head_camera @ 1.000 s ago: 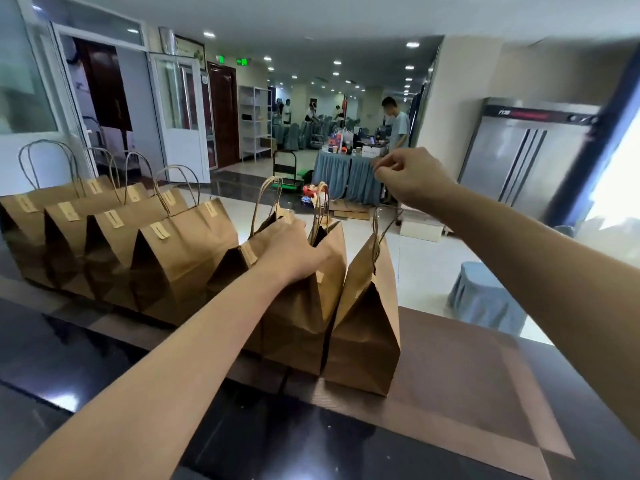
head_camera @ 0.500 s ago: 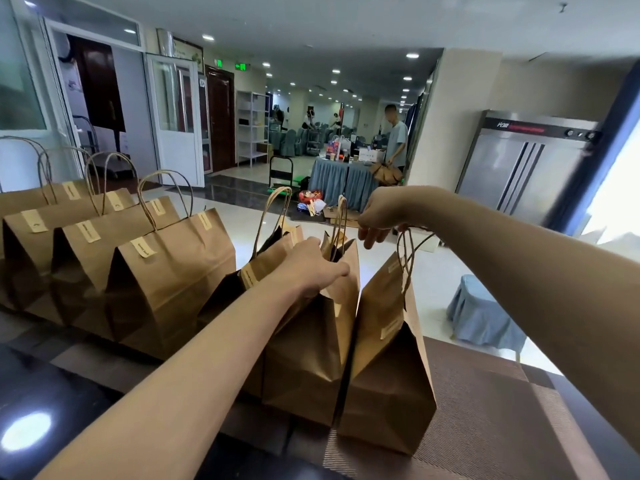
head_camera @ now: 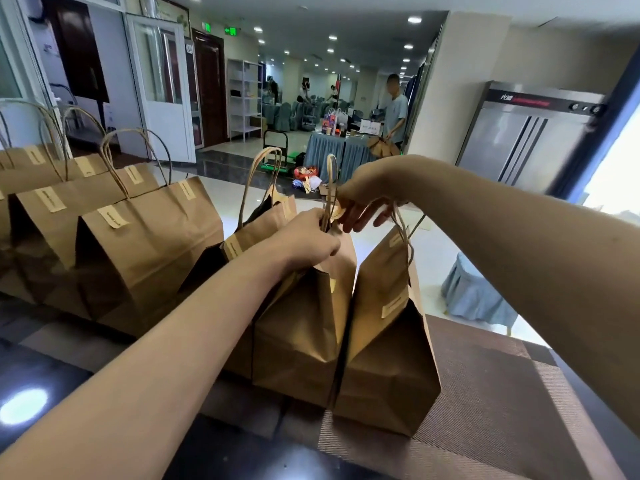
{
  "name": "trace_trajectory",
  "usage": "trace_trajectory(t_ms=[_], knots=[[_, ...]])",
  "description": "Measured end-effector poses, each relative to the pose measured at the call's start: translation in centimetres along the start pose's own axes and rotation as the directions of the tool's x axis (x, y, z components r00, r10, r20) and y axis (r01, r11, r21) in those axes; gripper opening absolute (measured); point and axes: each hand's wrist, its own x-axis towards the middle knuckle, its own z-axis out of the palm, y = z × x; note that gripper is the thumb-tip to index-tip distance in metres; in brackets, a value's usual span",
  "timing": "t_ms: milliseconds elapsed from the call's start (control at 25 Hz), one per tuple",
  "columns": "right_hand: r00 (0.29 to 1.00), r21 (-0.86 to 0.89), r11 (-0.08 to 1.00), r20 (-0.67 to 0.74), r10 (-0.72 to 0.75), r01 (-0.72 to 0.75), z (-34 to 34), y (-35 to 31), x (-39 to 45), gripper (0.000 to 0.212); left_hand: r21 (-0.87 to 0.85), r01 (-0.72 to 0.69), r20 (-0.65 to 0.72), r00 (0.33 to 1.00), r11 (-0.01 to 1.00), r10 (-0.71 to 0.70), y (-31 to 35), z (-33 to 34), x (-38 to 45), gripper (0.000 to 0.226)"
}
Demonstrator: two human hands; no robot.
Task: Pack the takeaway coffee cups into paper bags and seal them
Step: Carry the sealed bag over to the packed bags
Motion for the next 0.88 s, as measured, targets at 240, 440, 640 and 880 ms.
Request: trace_trajectory(t_ms=[240,440,640,880], knots=[[0.999,-0.033,0.999,-0.005,0.037,-0.037,0.0,-0.3,1.2,0.034,0.006,-0.03,0.0,1.0,1.0,0.03,0.2,0.1,-0.1,0.043],[0.993,-0.118,0.988,0.039,0.108,-0.103,0.0,0.2,2.3,0.021,0.034,-0.029,0.002,1.0,0.999,0.028,0.5,0.4,-0.2,0.047],[0.991,-0.135,0.984,0.051,0.122,-0.114,0.3,0.4,2.8,0.018,0.058,-0.022,0.01,1.0,0.998,0.021,0.4,0.4,-0.1,0.049],[0.992,-0.144,0.983,0.036,0.122,-0.116,0.6,0.8,3.0,0.024,0.058,-0.007,-0.005,1.0,0.998,0.008,0.1,0.5,0.2,0.047]])
